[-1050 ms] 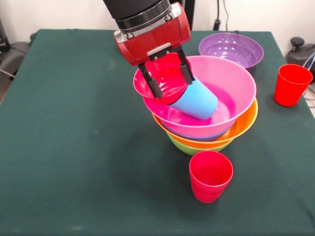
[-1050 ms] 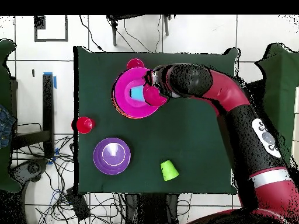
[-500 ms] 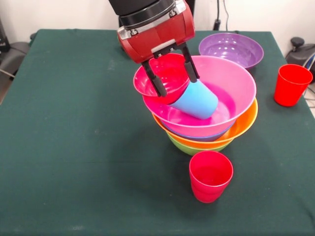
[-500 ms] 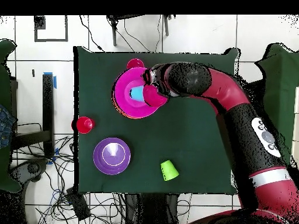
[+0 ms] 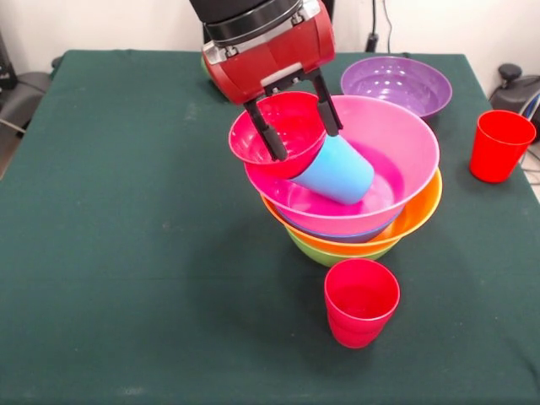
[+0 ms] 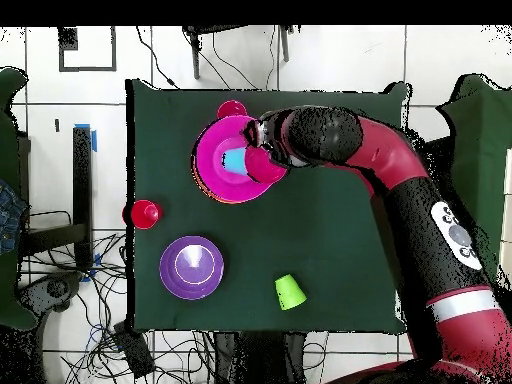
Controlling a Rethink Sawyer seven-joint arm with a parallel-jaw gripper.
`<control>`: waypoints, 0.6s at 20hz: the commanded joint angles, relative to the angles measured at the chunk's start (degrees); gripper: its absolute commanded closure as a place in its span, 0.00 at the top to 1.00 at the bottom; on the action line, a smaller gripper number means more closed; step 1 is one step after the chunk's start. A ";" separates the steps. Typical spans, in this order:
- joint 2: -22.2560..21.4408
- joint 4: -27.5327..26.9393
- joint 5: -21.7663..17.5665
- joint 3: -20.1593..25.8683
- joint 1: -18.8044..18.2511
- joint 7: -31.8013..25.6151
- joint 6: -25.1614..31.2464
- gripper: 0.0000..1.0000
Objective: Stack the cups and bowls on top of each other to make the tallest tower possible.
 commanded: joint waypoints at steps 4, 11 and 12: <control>-0.92 -3.73 -5.24 -5.09 2.32 -4.36 16.11 1.00; -0.90 -6.20 -6.70 -6.03 2.76 -3.15 20.54 1.00; -0.87 -6.26 -7.33 -6.21 2.64 -3.30 20.50 1.00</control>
